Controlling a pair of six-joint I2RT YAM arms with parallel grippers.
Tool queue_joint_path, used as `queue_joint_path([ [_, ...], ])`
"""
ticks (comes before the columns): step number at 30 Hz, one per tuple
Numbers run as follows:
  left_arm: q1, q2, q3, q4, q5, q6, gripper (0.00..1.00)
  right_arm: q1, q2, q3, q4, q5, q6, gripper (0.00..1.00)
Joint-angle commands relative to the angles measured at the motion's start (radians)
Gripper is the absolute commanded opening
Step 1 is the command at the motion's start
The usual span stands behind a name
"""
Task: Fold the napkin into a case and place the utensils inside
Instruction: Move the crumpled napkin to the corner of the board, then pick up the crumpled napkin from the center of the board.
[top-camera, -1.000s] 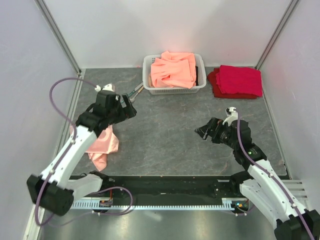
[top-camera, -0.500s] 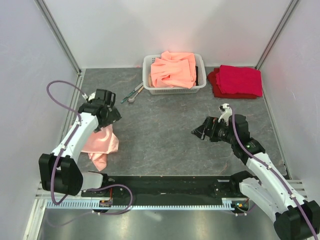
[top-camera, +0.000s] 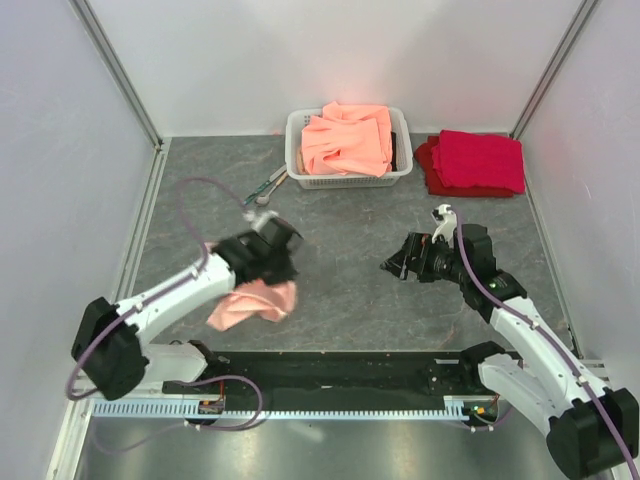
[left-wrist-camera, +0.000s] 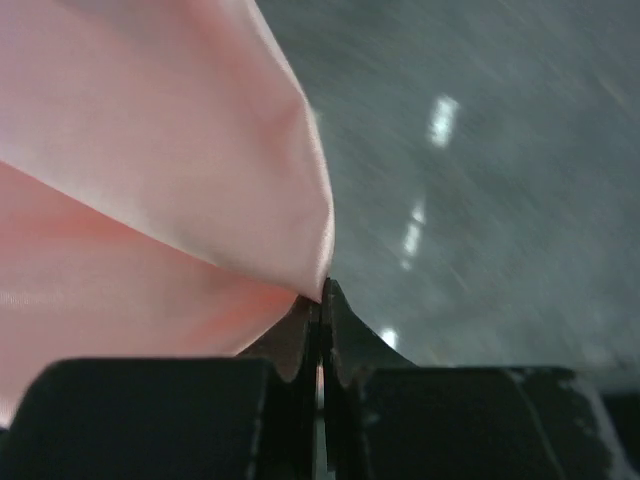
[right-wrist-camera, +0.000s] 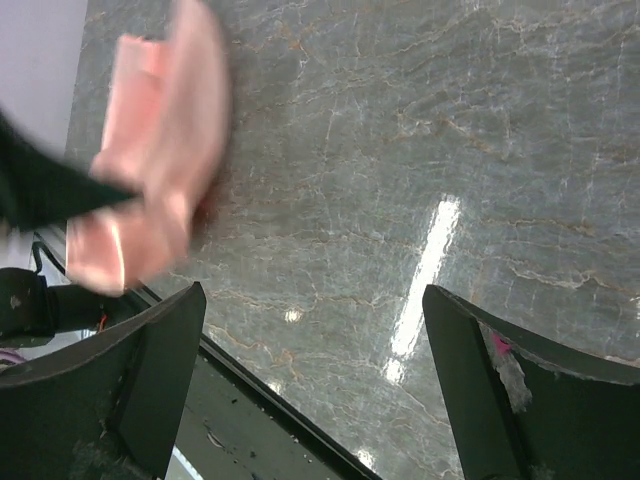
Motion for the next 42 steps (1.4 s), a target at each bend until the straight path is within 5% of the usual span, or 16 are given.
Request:
queue_joint_path([
  [1,-0.379,-0.084,-0.116,0.207,0.084,-0.334,0.02,-0.002,0.040,0.076,-0.024,0.036,-0.061,0.98],
  [4,-0.489,0.011,-0.097,0.243,0.090,-0.284,0.31,-0.002,0.086,0.111,-0.068,0.102,-0.096,0.98],
  [5,-0.505,0.021,-0.078,0.214,0.075,-0.267,0.63,-0.002,0.100,0.132,-0.082,0.134,-0.107,0.98],
  [7,-0.509,-0.016,-0.051,0.177,0.017,-0.218,0.92,-0.002,0.143,0.154,-0.108,0.183,-0.112,0.98],
  [8,-0.505,-0.039,-0.049,0.178,-0.008,-0.204,0.98,-0.002,0.158,0.169,-0.113,0.194,-0.109,0.98],
  [11,-0.396,-0.120,-0.052,0.204,0.025,-0.105,1.00,-0.002,0.221,0.169,-0.119,0.249,-0.073,0.98],
  [16,-0.177,-0.019,-0.005,0.344,0.327,0.160,0.99,0.001,0.290,0.120,-0.157,0.355,0.005,0.98],
  [21,-0.192,0.297,0.238,0.321,0.475,0.285,0.92,-0.001,0.289,0.096,-0.164,0.626,0.054,0.98],
  [26,-0.227,0.479,0.322,0.272,0.446,0.307,0.88,-0.041,0.401,0.143,-0.147,0.668,0.051,0.87],
  [30,-0.250,0.405,0.234,0.255,0.256,0.288,0.80,-0.032,0.526,0.213,-0.142,0.707,0.020,0.77],
  [34,-0.259,0.343,0.134,0.301,0.341,0.343,0.89,-0.007,0.618,0.258,-0.134,0.736,0.006,0.82],
  [42,-0.287,0.317,-0.004,0.379,0.542,0.313,0.91,0.005,0.729,0.278,-0.108,0.760,-0.003,0.84],
])
